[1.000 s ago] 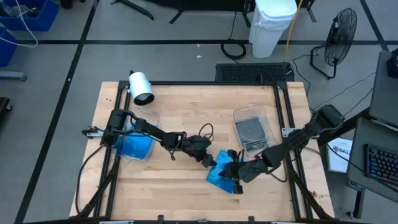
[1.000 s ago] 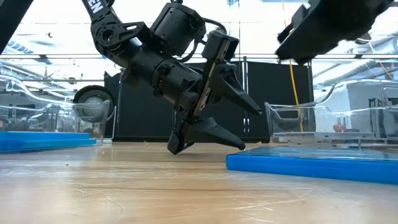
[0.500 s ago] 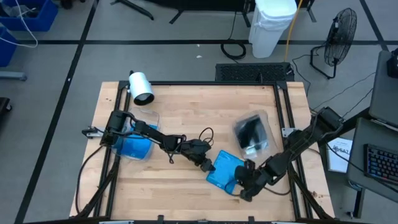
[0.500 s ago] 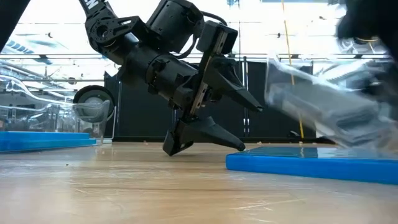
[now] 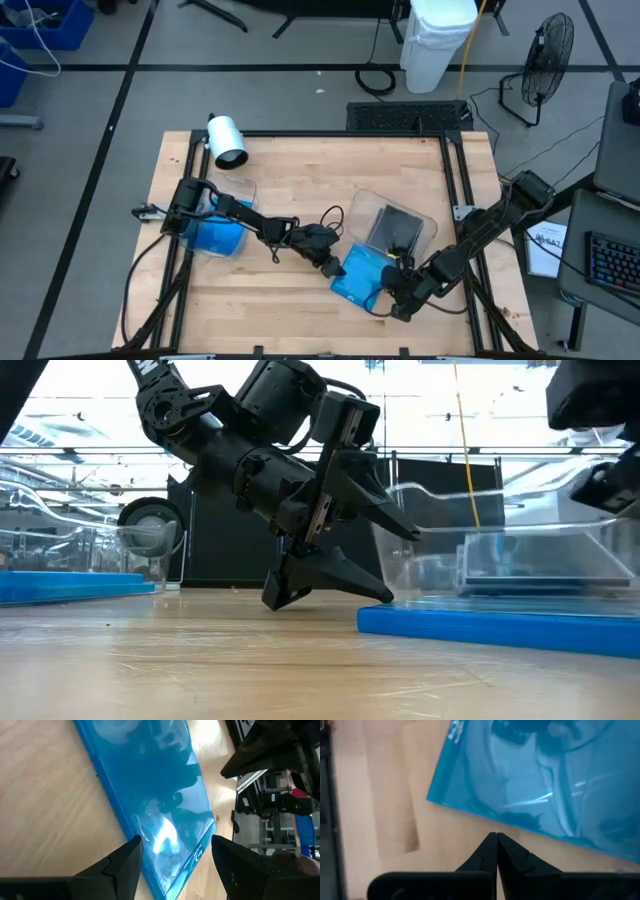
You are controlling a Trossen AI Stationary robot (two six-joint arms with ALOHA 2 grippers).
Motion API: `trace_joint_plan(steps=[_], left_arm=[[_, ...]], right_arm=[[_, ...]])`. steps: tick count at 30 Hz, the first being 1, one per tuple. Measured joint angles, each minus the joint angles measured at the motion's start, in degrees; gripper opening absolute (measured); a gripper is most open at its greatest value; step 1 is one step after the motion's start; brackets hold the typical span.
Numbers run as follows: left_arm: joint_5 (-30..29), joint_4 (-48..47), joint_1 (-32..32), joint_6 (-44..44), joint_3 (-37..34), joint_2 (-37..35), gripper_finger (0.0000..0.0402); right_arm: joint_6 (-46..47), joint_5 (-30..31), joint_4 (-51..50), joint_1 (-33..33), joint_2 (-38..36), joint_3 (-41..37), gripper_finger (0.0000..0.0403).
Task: Pick & place jewel cases by type
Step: Put the blue CD case into the left transparent bin
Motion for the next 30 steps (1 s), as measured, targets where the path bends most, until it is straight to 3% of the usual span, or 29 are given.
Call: trace_joint_plan(steps=[12,18,25,30], left_arm=[[0.0,0.1,0.0,0.9,0.0,0.0,0.0239],[0.1,0.1,0.0,1.6,0.0,0.0,0.0239],[0.2,0.1,0.0,2.6,0.0,0.0,0.0239],[1.1,0.1,0.1,3.2,0.0,0.0,0.0239]], right_arm=[[-11.7,7.7,0.0,-2.0,-6.6,-0.1,0.0000],[-24.3,10.6,6.4,2.7,-10.2,2.0,0.0000],[-33.3,17.8,-1.1,8.5,-2.5,14.9,0.0000],[-30.8,14.6,-6.6,7.2,7.6,18.2,0.0000]])
